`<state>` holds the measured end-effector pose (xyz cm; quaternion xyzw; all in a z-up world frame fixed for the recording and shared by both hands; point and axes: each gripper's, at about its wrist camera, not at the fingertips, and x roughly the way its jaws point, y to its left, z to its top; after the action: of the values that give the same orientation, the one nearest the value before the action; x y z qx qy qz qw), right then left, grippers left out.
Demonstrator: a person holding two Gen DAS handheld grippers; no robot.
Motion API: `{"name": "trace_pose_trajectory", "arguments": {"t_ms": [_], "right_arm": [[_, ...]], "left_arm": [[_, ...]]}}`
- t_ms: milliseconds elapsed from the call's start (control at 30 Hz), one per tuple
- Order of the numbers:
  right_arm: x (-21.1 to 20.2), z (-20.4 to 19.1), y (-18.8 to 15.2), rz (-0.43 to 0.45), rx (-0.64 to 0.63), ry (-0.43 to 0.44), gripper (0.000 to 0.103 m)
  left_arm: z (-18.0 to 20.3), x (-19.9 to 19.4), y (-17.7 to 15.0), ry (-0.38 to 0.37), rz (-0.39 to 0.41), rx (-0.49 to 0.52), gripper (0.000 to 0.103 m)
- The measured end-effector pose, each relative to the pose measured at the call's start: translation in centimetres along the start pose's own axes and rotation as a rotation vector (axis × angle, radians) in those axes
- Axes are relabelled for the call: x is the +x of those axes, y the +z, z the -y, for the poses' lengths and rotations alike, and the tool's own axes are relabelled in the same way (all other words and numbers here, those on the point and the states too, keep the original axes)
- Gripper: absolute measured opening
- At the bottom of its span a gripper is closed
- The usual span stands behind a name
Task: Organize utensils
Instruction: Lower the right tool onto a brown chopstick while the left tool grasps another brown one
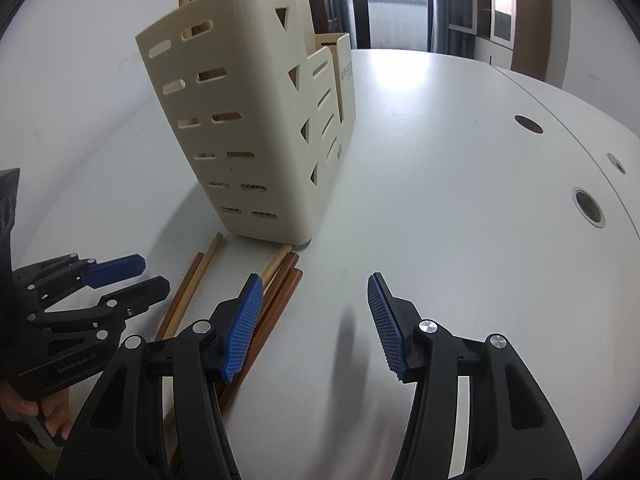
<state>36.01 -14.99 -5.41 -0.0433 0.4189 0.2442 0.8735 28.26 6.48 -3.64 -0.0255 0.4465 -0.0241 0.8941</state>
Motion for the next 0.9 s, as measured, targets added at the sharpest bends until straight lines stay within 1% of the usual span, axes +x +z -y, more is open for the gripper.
{"name": "trace_pose_trajectory", "arguments": {"t_ms": [233,333,667,700,733,767,800,833,867,900], "right_arm": [[1.2,-0.6,-0.4,-0.041,-0.016,-0.023,0.054],[1.5,-1.0,-0.6,-0.052,-0.030,-0.038,0.054],[2.0,-1.7,-0.8,-0.059,-0.070,-0.098,0.053],[2.0,-1.7,-0.7,-0.060,-0.073,-0.097,0.052],[2.0,-1.8,-0.7,-0.062,-0.076,-0.094,0.046],[2.0,-1.8,-0.7,-0.065,-0.078,-0.093,0.040],[2.0,-1.8,-0.6,-0.068,-0.080,-0.091,0.037],[2.0,-1.8,-0.6,-0.070,-0.083,-0.087,0.031],[2.0,-1.8,-0.6,-0.072,-0.085,-0.083,0.026],[2.0,-1.9,-0.5,-0.074,-0.088,-0.077,0.023]], "left_arm": [[0.5,1.1,-0.3,0.000,-0.023,0.016,0.041],[0.8,1.2,-0.4,0.021,-0.016,0.032,0.041],[0.4,1.4,-0.2,0.049,-0.021,0.024,0.041],[0.3,1.5,-0.1,0.053,-0.025,0.021,0.038],[0.4,1.6,0.0,0.059,-0.028,0.022,0.033],[0.5,1.6,0.2,0.065,-0.032,0.028,0.030],[0.6,1.8,0.3,0.067,-0.037,0.033,0.026],[0.7,1.9,0.5,0.069,-0.044,0.035,0.020],[0.8,1.9,0.5,0.070,-0.049,0.038,0.016],[0.8,2.0,0.6,0.072,-0.055,0.040,0.012]]}}
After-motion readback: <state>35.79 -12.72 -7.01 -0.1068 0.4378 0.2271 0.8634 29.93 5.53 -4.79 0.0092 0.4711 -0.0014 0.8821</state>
